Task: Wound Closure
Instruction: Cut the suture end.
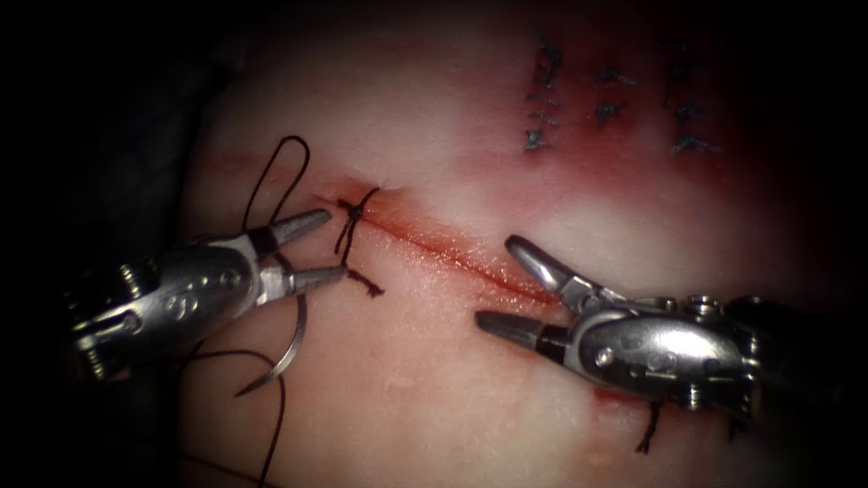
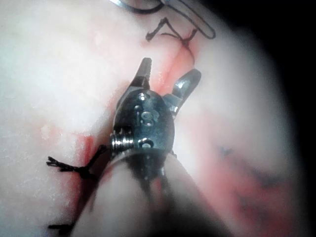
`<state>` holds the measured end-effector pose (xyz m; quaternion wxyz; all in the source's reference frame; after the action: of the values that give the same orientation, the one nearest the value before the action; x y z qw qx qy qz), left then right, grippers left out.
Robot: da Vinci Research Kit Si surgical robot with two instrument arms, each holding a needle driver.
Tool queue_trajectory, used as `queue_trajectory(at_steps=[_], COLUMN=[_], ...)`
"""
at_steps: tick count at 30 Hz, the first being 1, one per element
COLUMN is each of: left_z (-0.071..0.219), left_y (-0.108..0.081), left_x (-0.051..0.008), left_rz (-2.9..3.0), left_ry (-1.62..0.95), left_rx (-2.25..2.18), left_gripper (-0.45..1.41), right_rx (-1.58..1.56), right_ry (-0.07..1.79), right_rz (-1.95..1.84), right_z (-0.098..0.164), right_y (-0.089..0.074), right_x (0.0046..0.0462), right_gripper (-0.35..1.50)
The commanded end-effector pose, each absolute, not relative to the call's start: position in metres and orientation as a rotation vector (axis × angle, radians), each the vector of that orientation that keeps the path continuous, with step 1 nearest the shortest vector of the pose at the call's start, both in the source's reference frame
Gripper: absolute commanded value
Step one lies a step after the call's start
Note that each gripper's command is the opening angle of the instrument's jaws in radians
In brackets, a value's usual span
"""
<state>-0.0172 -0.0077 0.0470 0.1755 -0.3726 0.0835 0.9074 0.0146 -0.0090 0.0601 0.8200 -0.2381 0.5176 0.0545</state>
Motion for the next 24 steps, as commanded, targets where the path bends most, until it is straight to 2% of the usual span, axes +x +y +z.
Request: queue_trajectory(at_steps=[1,12,24], left_z=[0.0474,0.0488,0.0507], left_y=[-0.0076,-0.0097,-0.0077], left_x=[-0.0177,-0.0192,-0.0206], left_rz=[2.579,2.675,2.667], left_ry=[0.237,0.221,0.366], left_rx=[-1.042,-0.975,-0.907], left_gripper=[0.73,0.71,0.69], right_rx=[-0.503,-0.496,-0.492], right_ry=[1.106,1.108,1.105], right_rz=[0.111,0.108,0.102], right_z=[0.0606,0.0609,0.0611], right_y=[-0.0088,-0.0088,-0.0092], right_x=[0.0156,0.0171,0.0173], right_gripper=[1.48,1.48,1.48])
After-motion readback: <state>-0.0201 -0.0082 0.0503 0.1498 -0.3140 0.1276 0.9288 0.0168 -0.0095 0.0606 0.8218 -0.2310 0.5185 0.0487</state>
